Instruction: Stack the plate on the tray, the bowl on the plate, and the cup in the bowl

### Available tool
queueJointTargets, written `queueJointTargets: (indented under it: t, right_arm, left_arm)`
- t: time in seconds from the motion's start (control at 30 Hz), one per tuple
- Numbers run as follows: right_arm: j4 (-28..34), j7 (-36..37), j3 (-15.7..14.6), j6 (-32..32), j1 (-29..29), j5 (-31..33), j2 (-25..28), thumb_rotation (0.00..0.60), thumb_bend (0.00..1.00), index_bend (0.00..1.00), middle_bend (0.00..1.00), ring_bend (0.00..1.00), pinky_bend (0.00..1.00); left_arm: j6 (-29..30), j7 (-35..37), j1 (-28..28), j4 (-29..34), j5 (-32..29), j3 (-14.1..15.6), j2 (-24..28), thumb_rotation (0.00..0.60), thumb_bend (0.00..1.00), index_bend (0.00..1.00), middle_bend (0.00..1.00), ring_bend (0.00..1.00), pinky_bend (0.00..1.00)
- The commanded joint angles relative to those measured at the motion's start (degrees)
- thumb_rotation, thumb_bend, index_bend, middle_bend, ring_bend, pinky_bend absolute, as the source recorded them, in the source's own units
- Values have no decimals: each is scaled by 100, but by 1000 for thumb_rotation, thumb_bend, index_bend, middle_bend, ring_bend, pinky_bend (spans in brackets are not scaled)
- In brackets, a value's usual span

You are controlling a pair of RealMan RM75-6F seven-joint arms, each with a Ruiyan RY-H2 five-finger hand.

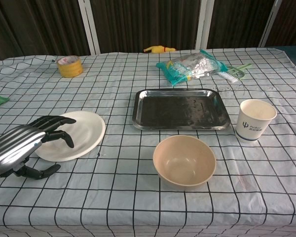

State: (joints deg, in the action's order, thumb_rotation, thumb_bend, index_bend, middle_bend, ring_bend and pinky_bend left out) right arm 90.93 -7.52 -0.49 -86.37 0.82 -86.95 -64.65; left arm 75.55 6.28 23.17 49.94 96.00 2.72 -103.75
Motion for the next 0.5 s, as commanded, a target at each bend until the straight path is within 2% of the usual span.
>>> queueJointTargets:
  t: [0.03, 0.5]
  right_arm:
    - [-2, -1, 3, -7, -7, -8, 2, 600, 317, 29, 0, 0, 0]
    - [42, -20, -5, 82, -1, -56, 11, 600, 317, 30, 0, 0, 0]
  left_arm:
    - [-10, -11, 7, -22, -8, 11, -14, 600, 339, 379, 74, 0, 21]
    - [43, -92, 27, -455, -114, -46, -266, 600, 348, 457, 108, 0, 26]
